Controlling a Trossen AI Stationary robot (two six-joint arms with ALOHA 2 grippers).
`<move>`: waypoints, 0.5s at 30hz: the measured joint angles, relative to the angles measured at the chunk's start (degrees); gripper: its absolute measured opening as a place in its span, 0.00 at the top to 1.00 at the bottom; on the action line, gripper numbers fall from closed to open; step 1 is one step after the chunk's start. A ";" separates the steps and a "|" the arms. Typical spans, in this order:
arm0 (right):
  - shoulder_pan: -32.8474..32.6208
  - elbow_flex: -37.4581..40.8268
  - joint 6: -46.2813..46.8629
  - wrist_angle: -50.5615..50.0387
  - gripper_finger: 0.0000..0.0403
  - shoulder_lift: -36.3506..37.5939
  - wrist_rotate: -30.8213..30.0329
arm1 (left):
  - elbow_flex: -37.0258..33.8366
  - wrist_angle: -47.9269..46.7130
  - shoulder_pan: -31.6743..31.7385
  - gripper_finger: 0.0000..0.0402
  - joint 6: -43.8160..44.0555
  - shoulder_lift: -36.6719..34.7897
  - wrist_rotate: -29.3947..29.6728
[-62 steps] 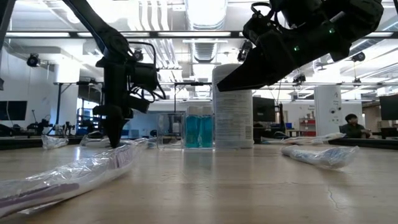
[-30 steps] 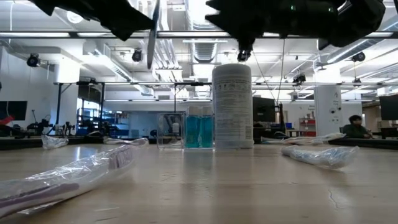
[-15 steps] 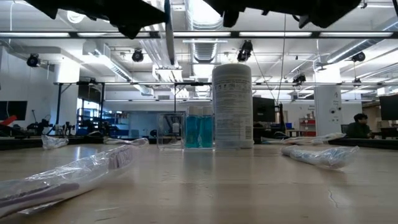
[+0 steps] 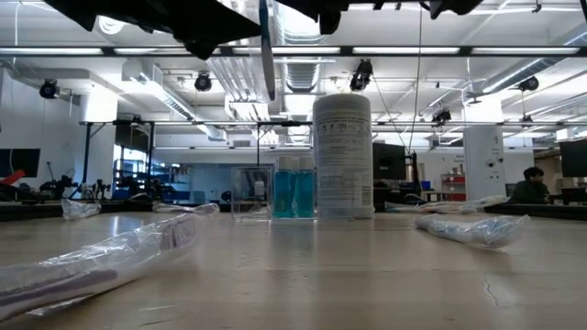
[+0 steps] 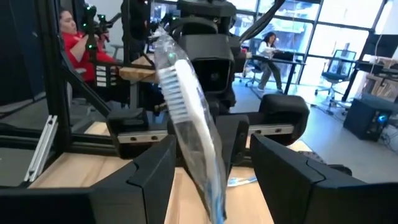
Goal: Pick & Place toothbrushing station
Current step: Put the blue toothbrush into the transparent organizer
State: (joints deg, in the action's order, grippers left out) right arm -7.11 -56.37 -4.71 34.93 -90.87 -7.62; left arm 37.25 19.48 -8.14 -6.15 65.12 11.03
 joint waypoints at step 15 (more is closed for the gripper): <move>1.71 -0.23 -0.43 -1.69 0.69 -0.02 1.70 | 1.52 0.39 0.00 1.00 -0.24 3.93 -0.46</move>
State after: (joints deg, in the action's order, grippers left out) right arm -5.41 -56.60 -5.14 33.23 -90.89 -5.92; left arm 38.77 19.88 -8.14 -6.39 69.05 10.57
